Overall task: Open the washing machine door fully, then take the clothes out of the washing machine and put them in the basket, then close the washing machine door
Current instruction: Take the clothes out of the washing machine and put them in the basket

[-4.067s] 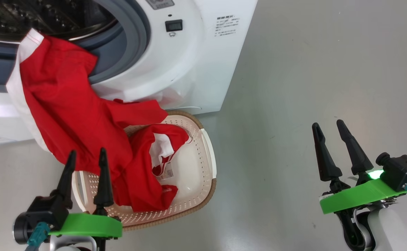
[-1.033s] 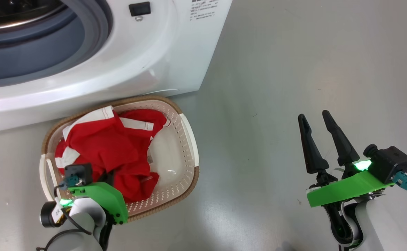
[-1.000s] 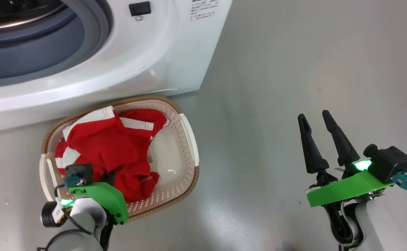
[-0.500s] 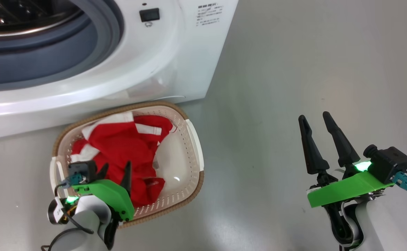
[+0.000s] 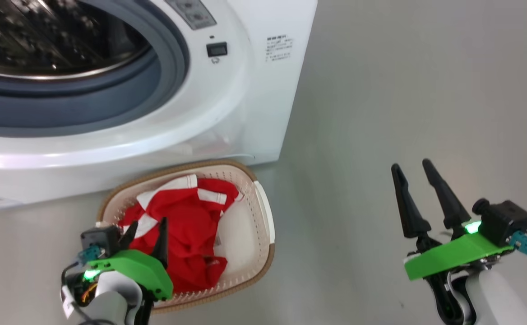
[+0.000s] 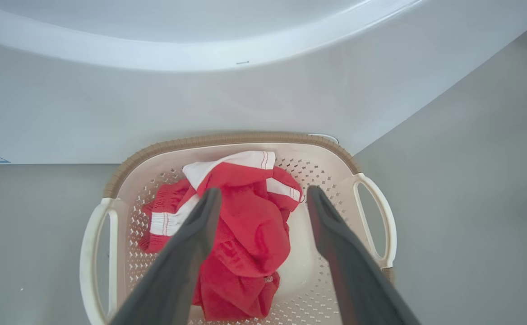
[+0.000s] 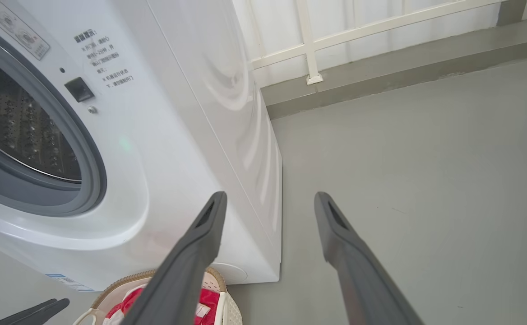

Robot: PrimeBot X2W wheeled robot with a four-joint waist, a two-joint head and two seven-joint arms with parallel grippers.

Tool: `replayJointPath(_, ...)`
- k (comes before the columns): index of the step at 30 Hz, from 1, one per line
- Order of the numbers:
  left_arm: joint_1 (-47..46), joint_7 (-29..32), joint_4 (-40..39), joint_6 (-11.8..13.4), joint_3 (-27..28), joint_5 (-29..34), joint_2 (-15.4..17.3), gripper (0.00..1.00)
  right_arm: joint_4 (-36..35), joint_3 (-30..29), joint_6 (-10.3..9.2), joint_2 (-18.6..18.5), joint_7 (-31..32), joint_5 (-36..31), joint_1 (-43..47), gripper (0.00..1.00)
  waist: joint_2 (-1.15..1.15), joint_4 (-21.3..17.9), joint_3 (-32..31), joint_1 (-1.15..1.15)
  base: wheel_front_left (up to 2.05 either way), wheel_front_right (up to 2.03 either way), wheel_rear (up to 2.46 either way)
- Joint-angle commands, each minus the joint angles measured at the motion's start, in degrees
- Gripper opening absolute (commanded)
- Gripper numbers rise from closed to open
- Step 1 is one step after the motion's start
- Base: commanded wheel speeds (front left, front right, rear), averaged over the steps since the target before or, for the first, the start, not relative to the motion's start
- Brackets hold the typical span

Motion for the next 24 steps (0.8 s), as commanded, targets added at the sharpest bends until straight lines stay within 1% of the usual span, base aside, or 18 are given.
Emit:
replayJointPath(1, 2.59, -0.35, -2.36, 0.29, 2.39, 0.95, 1.80, 1.00, -0.81, 1.54, 0.37, -0.74, -0.36, 0.36, 1.96, 1.00, 0.00, 1.07, -3.38, 0.00, 0.00, 0.00, 0.00)
replayJointPath(13, 12.51, -0.35, -19.59, -0.05, 9.41, 8.78, 1.80, 1.00, 0.59, 2.39, 0.37, -2.12, -0.36, 0.89, 6.33, 1.00, 0.00, 2.54, -11.98, 0.00, 0.00, 0.00, 0.00)
replayJointPath(14, 14.09, -0.35, -22.23, -0.23, 10.20, 9.73, 1.74, 1.00, 0.76, 2.46, 0.37, -2.35, -0.36, 1.04, 7.20, 1.00, 0.00, 2.69, -13.22, 0.00, 0.00, 0.00, 0.00)
replayJointPath(19, 17.58, -0.35, -28.30, -0.60, 11.28, 11.91, 1.64, 1.00, 1.02, 2.63, 0.37, -2.96, -0.36, 1.35, 9.03, 1.00, 0.00, 2.89, -15.66, 0.00, 0.00, 0.00, 0.00)
replayJointPath(24, 20.64, -0.35, -33.49, -0.81, 12.37, 12.82, 1.59, 1.00, 0.95, 2.49, 0.37, -3.32, -0.36, 1.46, 10.43, 1.00, 0.00, 2.85, -17.32, 0.00, 0.00, 0.00, 0.00)
